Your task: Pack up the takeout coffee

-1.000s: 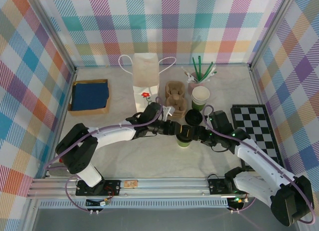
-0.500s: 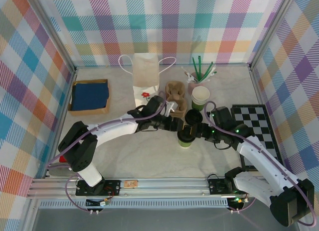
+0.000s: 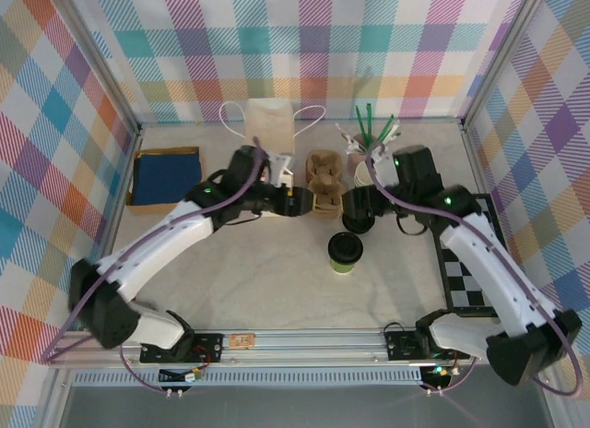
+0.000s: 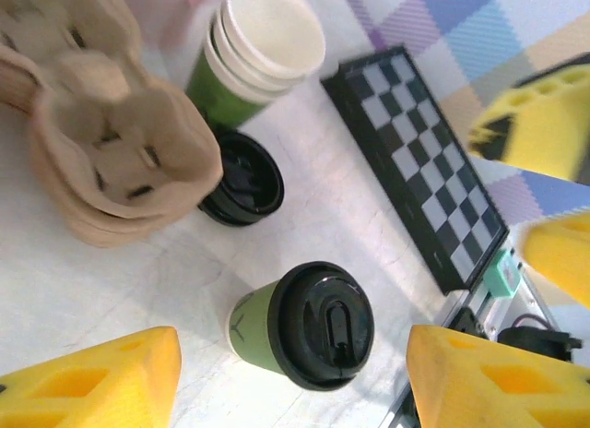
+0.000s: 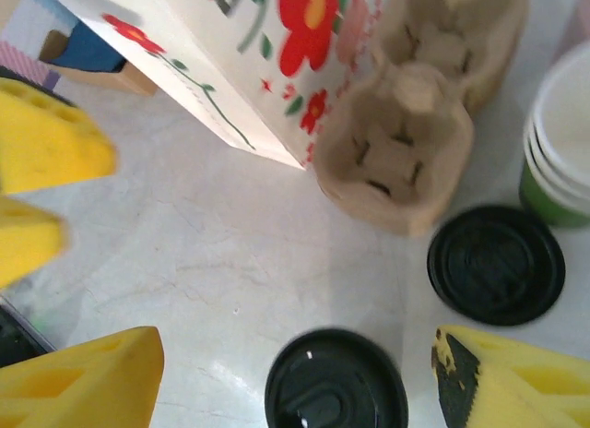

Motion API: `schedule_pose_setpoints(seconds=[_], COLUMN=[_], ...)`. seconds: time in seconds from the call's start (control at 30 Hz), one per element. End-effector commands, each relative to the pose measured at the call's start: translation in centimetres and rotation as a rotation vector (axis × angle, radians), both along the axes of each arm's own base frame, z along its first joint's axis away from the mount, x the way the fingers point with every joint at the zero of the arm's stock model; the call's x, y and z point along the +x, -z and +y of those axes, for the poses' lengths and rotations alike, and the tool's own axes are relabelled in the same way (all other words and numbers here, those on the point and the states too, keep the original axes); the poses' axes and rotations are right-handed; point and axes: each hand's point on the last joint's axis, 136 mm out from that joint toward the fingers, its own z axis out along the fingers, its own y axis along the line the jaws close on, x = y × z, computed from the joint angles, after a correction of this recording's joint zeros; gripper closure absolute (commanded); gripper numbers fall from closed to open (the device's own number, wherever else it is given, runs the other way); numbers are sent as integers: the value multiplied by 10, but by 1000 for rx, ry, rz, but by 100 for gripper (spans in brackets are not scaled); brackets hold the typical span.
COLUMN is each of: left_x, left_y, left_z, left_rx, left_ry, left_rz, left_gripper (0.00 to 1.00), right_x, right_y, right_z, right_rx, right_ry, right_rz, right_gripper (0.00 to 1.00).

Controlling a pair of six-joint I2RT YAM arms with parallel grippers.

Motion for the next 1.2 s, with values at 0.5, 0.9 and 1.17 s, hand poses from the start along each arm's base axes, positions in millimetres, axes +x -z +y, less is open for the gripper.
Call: schedule_pose_setpoints(seconds=[0.5, 0.9, 1.17], left_x=[-42, -39, -38], left_y=[31, 33, 33], left_z=[119, 137, 145], left_rx=[35, 32, 27], left_ry=[-281, -348, -374], left_rz=[49, 50, 62], left_gripper=[34, 34, 34], right_x=[42, 66, 67], right_y=[74, 112, 124], right_z=[65, 80, 85], right_rx=[-448, -620, -658], right_ry=[-542, -575, -600], right_rz=[-123, -97, -86], right_gripper=[32, 39, 40])
